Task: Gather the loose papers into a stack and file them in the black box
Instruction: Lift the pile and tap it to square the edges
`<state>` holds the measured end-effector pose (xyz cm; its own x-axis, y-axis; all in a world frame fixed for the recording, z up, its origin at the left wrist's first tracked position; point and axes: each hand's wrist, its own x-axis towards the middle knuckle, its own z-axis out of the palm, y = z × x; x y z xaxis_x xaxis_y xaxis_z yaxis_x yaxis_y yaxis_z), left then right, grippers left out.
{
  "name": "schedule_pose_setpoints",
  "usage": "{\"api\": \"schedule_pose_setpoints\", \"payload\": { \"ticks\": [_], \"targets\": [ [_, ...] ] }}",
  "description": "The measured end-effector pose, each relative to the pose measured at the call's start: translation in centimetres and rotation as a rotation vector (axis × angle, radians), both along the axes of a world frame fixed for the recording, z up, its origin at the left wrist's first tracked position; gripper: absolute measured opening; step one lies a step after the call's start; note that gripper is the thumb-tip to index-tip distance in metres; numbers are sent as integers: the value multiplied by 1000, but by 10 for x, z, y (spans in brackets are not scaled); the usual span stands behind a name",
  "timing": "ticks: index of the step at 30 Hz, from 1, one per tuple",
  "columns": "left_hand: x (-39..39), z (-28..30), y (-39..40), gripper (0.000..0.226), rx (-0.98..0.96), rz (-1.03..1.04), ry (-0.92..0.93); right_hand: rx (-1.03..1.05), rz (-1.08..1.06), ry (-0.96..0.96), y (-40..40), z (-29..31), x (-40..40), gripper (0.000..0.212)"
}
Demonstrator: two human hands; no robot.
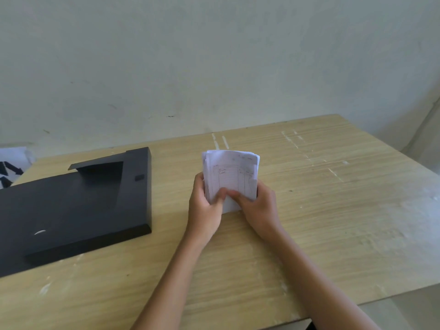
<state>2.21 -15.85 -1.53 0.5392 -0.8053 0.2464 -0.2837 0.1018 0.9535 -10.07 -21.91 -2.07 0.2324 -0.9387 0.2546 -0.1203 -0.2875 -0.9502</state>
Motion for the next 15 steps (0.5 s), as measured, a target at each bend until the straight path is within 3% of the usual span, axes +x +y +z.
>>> {"api": "schedule_pose_setpoints", "payload": {
  "ticks": [6, 10, 15],
  "targets": [
    [-9, -11, 3, 22, -44, 114, 117, -21, 89, -36, 4, 1, -2, 12],
    [-17, -12, 5, 28, -50, 117, -4, -51, 30, -78, 5, -1, -4, 11],
    [-16, -15, 5, 12, -53, 227, -83, -29, 5, -68, 2, -5, -4, 5]
  ]
}}
